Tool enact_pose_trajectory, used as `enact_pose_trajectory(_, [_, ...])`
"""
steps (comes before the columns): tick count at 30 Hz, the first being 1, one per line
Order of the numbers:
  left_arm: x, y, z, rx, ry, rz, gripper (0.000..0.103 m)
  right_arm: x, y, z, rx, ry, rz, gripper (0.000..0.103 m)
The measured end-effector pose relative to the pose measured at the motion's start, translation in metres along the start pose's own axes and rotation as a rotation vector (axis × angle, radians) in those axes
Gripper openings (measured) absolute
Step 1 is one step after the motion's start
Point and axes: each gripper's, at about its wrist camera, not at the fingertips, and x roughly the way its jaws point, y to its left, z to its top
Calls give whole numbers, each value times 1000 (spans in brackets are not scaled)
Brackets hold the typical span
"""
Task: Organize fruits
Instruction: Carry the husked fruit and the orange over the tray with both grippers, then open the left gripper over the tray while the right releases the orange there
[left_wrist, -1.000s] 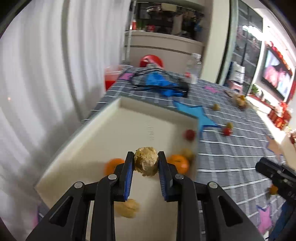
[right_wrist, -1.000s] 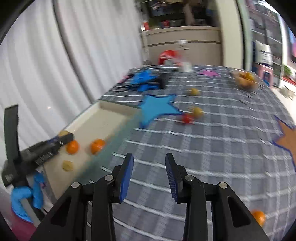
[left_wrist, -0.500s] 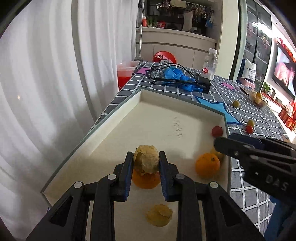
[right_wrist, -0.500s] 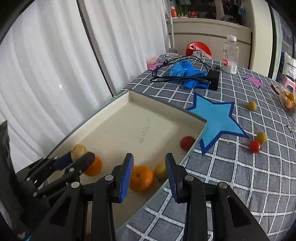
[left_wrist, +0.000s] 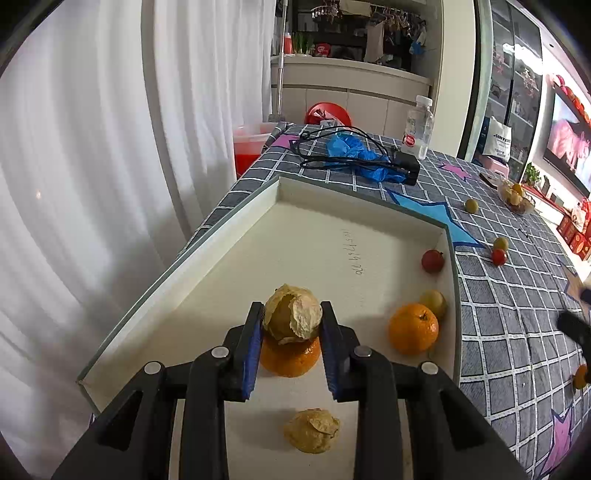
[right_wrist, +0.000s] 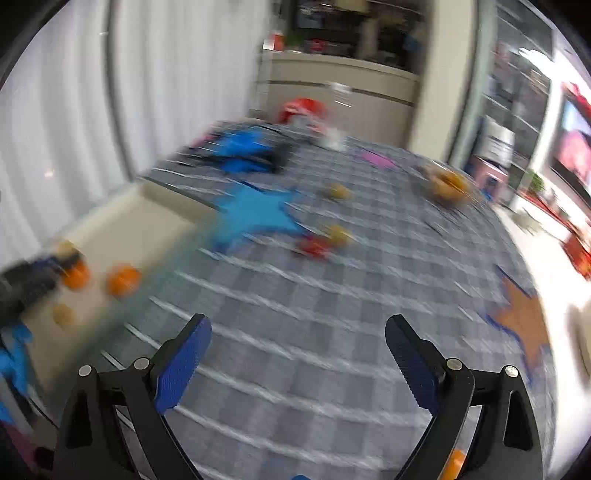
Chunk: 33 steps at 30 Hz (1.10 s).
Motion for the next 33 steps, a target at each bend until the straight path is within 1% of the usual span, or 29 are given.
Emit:
enact_pose_trajectory(2, [0, -1, 0, 1, -3, 3, 32, -4, -35, -27, 66, 31, -42, 96])
enact_pose_trajectory(5, [0, -2, 0, 7, -8, 13, 32, -6, -71, -57, 166, 71, -40, 96])
enact_pose_trajectory(7, [1, -3, 0, 7, -9, 22, 33, -7, -79, -69, 189, 70, -31, 96])
enact_pose_trajectory(10, [0, -4, 0, 2, -5, 30, 34, -8, -77, -71, 171, 47, -45, 95])
enact_pose_trajectory(12, [0, -6, 1, 3, -3, 32, 34, -3, -73, -72, 162, 47, -59, 77])
enact_pose_trajectory(13, [-1, -6, 1, 4, -3, 33, 35, 2, -74, -72, 172, 67, -74, 60])
enact_pose_trajectory(14, [-2, -7, 0, 5, -3, 33, 35, 3, -78, -78, 191, 85, -67, 53])
enact_pose_trajectory(15, [-3, -7, 0, 6, -4, 33, 35, -1, -81, -81, 204, 58, -66, 52])
enact_pose_trajectory(16, [-2, -7, 0, 8, -4, 33, 36, -1, -82, -84, 210, 60, -75, 45])
enact_pose_trajectory(17, [-2, -7, -1, 9, -4, 36, 36, -4, -84, -87, 214, 49, -76, 35])
enact_pose_trajectory(19, [0, -7, -1, 8, -1, 42, 37, -8, -86, -92, 224, 32, -73, 35])
enact_pose_trajectory(21, [1, -7, 0, -1, 1, 38, 37, -12, -90, -95, 251, 15, -37, 35])
enact_pose_trajectory(23, [0, -7, 0, -3, -1, 32, 37, -14, -93, -91, 279, 6, 3, 35])
enact_pose_trajectory(26, [-2, -8, 0, 5, -4, 33, 37, -17, -88, -76, 279, -4, 55, 35])
enact_pose_trajectory(30, [-2, -6, -1, 5, 0, 30, 37, -13, -62, -49, 238, -11, 131, 35])
enact_pose_trajectory(33, [-3, -5, -2, 1, 5, 26, 37, -7, -27, -23, 182, -14, 215, 35])
